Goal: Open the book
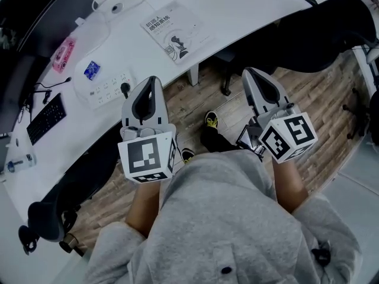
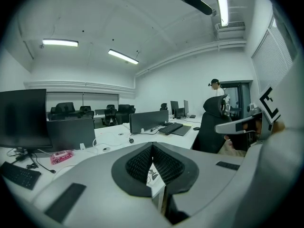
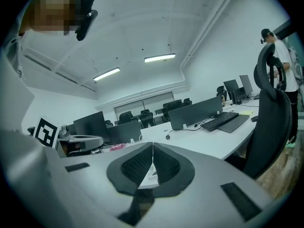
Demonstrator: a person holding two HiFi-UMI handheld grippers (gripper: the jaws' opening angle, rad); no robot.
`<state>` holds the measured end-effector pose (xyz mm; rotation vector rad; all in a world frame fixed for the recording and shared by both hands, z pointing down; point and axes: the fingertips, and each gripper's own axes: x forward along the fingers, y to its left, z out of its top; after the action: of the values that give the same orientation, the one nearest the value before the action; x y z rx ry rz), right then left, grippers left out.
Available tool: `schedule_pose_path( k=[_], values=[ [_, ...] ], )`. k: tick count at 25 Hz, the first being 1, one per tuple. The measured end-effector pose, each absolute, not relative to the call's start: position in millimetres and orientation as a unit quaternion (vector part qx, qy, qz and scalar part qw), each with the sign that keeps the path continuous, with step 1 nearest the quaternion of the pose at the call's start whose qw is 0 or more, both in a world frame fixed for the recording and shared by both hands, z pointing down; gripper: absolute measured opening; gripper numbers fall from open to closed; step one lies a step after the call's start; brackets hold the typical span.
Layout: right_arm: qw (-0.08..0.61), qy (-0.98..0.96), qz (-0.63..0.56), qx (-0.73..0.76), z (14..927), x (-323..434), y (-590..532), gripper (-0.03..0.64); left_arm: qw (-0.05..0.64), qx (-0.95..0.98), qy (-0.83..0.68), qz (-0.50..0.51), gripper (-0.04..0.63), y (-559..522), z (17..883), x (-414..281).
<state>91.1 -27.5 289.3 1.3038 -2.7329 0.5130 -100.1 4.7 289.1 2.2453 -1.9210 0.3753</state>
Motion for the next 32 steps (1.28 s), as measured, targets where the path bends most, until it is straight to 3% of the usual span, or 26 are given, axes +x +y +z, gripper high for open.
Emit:
schedule_pose_path(
  k=[32],
  values=[
    [0.002, -0.911, 0.172, 0.375, 279, 117, -89, 0.028, 0.048, 0.733, -0.665, 0.137, 0.009, -49, 269, -55]
  ],
)
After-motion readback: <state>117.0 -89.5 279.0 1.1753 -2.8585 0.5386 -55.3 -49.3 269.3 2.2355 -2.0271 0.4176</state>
